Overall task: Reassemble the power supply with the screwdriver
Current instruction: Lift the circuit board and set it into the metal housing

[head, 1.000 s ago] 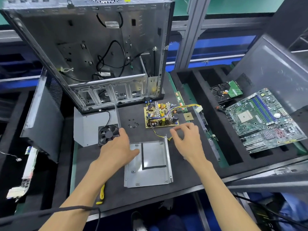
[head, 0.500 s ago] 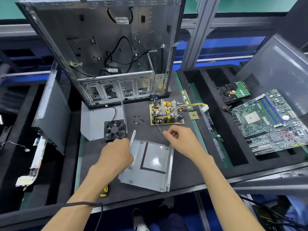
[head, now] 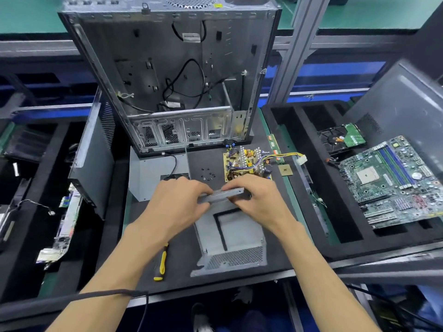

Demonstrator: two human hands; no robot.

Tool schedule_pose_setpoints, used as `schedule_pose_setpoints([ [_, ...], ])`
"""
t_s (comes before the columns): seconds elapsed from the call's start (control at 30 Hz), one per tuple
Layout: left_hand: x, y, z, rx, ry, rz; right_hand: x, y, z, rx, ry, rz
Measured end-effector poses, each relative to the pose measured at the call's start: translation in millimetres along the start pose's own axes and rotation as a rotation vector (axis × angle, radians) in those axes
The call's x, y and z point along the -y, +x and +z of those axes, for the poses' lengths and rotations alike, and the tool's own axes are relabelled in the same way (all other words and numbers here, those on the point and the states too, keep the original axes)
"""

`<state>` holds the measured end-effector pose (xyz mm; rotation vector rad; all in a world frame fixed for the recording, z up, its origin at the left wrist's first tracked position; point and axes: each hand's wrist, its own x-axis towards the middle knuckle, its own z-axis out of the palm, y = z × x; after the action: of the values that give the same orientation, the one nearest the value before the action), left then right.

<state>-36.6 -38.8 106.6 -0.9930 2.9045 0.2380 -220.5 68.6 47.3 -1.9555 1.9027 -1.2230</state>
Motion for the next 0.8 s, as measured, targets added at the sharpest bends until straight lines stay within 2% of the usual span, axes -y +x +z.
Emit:
schedule_pose_setpoints([
  [0.07, 4.7, -0.3, 1.1, -0.006, -0.117, -0.012, -8.1, -10.0, 2.3, -0.067, -0.017, -0.022],
  [0.2, 16.2, -8.6, 9.5, 0.110, -0.519, -0.030, -26.2, -37.9, 8.5, -0.098, -0.051, 0.070],
  [0.33, 26.1, -18.4, 28.5, 0.143, -0.566, -0.236, -35.1, -69.7, 15.7, -0.171, -0.090, 0.218],
  [0.47, 30.3, -26.6, 40.6, 0.363, -0.496, -0.434, -28.4, -90.5, 28.9, -0.241, -0.097, 0.289],
  [0.5, 30.8, -28.3, 43.3, 0.408, -0.520, -0.458, -26.0, -94.8, 32.5, -0.254, -0.095, 0.321],
  [0.57, 30.3, -29.0, 47.2, 0.456, -0.724, -0.528, -22.3, -103.1, 39.8, -0.259, -0.085, 0.404],
  [0.63, 30.5, -27.3, 52.3, 0.441, -0.884, -0.562, -17.6, -110.5, 47.7, -0.244, -0.080, 0.455],
  [0.8, 33.7, -26.4, 67.5, 0.337, -0.861, -0.502, -3.5, -121.5, 61.0, -0.220, -0.022, 0.543],
])
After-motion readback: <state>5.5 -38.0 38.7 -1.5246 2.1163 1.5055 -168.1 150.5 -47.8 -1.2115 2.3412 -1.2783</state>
